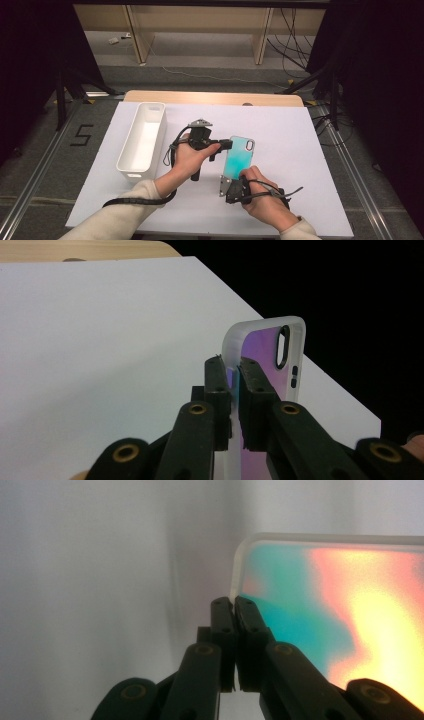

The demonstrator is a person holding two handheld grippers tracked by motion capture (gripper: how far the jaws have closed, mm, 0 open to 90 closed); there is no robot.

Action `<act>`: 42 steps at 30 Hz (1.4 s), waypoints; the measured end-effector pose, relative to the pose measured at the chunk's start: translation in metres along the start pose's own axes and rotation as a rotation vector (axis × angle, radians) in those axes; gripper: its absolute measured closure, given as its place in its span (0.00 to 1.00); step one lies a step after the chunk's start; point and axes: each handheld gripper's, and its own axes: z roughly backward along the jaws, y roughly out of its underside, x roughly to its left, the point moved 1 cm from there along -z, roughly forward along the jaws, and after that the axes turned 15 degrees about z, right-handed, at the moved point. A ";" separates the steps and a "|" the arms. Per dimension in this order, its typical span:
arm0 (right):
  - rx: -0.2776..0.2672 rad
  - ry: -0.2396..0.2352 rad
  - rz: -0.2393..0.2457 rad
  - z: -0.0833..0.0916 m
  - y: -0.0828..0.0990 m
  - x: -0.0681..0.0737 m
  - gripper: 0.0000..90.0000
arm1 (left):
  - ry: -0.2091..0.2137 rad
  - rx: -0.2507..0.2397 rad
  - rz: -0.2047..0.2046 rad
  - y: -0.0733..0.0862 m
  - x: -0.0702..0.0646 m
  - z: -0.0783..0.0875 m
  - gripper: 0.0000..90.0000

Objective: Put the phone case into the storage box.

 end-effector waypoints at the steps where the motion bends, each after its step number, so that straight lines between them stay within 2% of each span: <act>1: 0.002 0.003 -0.005 0.000 0.000 0.000 0.98 | -0.003 0.000 0.000 0.000 0.000 0.000 0.93; 4: 0.011 -0.020 -0.045 0.000 0.000 0.002 0.93 | -0.009 0.000 -0.009 0.002 -0.001 0.000 0.93; 5: 0.002 -0.013 -0.018 -0.001 0.001 0.000 0.91 | -0.010 0.001 -0.011 0.002 0.000 0.000 0.93; 7: -0.010 0.000 -0.028 -0.001 0.001 0.000 0.87 | -0.016 0.001 -0.013 0.002 0.000 0.000 0.93; 8: -0.002 -0.011 -0.067 0.001 -0.001 0.002 0.85 | -0.020 0.001 -0.015 0.002 0.000 0.000 0.93; 10: -0.021 0.010 -0.053 0.002 -0.001 0.000 0.79 | -0.018 -0.007 -0.011 0.002 0.000 0.000 0.93; 16: -0.061 0.027 -0.104 0.003 0.001 -0.002 0.66 | -0.028 -0.014 -0.013 -0.001 0.004 0.005 0.93; 20: -0.096 0.033 -0.164 0.005 0.001 -0.002 0.60 | -0.034 -0.031 -0.015 -0.003 0.006 0.010 0.93; 23: -0.143 0.041 -0.202 0.007 0.002 -0.004 0.56 | -0.038 -0.044 -0.012 -0.005 0.007 0.015 0.93; 25: -0.170 0.033 -0.258 0.009 0.003 -0.005 0.52 | -0.037 -0.054 -0.011 -0.006 0.009 0.018 0.93; 29: -0.209 0.046 -0.314 0.011 0.007 -0.006 0.47 | -0.044 -0.065 -0.005 -0.008 0.011 0.025 0.93; 31: -0.233 0.037 -0.357 0.013 0.008 -0.006 0.43 | -0.046 -0.073 -0.007 -0.009 0.013 0.028 0.93; 34: -0.256 0.038 -0.384 0.014 0.011 -0.006 0.41 | -0.054 -0.084 -0.006 -0.011 0.015 0.032 0.93; 42: -0.283 0.029 -0.407 0.014 0.018 -0.006 0.36 | -0.073 -0.101 -0.014 -0.014 0.019 0.041 0.93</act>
